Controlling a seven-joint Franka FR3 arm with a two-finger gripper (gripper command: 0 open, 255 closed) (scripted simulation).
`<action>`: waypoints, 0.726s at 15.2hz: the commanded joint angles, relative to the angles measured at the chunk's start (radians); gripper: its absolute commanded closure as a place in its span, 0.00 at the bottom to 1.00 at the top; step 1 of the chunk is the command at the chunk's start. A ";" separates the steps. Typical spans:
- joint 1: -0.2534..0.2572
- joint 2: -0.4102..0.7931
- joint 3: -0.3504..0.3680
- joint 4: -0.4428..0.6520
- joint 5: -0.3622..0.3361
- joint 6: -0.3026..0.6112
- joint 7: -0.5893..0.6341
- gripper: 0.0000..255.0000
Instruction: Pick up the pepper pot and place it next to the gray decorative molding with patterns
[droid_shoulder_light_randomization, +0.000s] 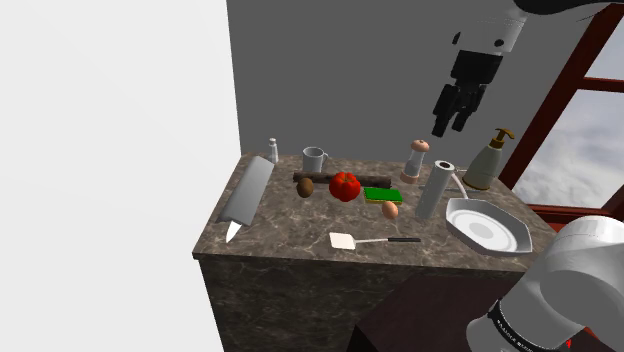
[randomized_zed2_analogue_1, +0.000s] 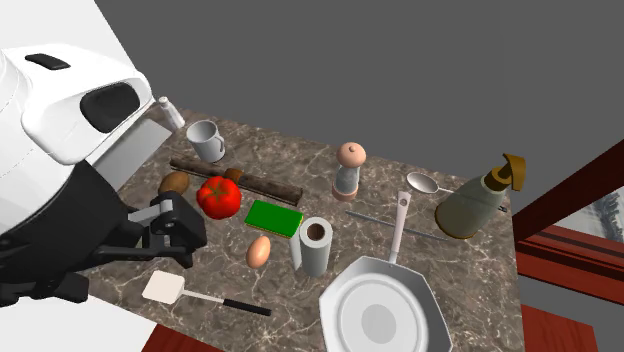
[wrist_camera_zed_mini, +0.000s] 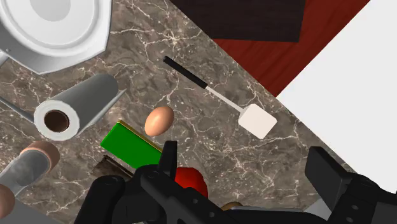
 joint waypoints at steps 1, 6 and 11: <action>0.000 0.000 0.000 0.000 0.000 0.000 0.000 0.00; -0.031 0.082 -0.062 -0.027 -0.069 0.107 -0.075 0.00; -0.060 0.188 -0.124 -0.025 -0.128 0.216 -0.143 0.00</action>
